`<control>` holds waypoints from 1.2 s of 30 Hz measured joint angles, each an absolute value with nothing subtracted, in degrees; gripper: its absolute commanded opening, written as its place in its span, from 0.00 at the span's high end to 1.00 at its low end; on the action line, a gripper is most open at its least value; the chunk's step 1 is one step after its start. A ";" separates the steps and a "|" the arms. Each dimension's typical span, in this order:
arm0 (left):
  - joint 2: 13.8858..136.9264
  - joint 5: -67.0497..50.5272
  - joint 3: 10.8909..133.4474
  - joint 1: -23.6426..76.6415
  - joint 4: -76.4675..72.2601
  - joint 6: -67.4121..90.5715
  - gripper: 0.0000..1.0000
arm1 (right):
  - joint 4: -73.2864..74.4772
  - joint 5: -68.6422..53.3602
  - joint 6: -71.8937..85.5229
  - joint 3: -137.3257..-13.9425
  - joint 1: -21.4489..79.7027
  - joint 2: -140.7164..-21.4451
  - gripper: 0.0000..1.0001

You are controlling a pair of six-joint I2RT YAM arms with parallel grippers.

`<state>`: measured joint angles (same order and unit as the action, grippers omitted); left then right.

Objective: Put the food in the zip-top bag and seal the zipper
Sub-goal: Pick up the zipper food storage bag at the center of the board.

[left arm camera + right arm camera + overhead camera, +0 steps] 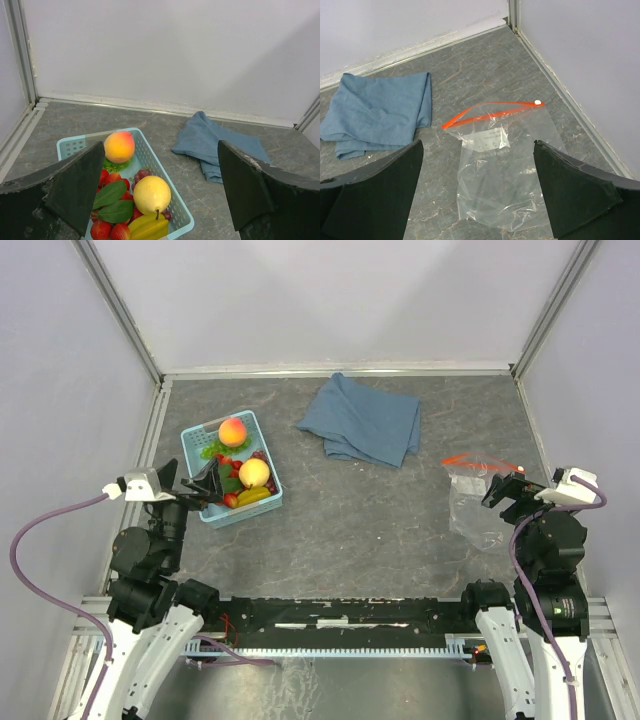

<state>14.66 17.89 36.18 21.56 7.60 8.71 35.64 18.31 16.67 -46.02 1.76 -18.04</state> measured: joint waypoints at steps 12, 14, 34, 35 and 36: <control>14.02 17.67 36.18 21.63 7.60 8.69 0.00 | 35.62 18.28 16.64 -46.02 1.76 -18.24 0.01; 14.02 17.65 36.18 21.63 7.60 8.69 0.00 | 35.62 18.28 16.67 -46.02 1.76 -18.70 0.01; 13.34 16.84 36.18 22.81 7.60 8.69 0.01 | 37.12 24.97 25.04 -57.82 1.83 -57.17 0.01; 13.34 16.56 36.18 22.96 7.60 8.69 0.01 | 37.41 25.74 25.61 -58.96 1.83 -59.68 0.01; 13.34 16.47 36.18 23.03 7.60 8.69 0.01 | 37.60 26.46 26.20 -60.38 1.83 -62.74 0.01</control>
<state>13.34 16.47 36.18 23.03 7.60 8.69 37.60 26.46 26.20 -60.38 1.83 -62.74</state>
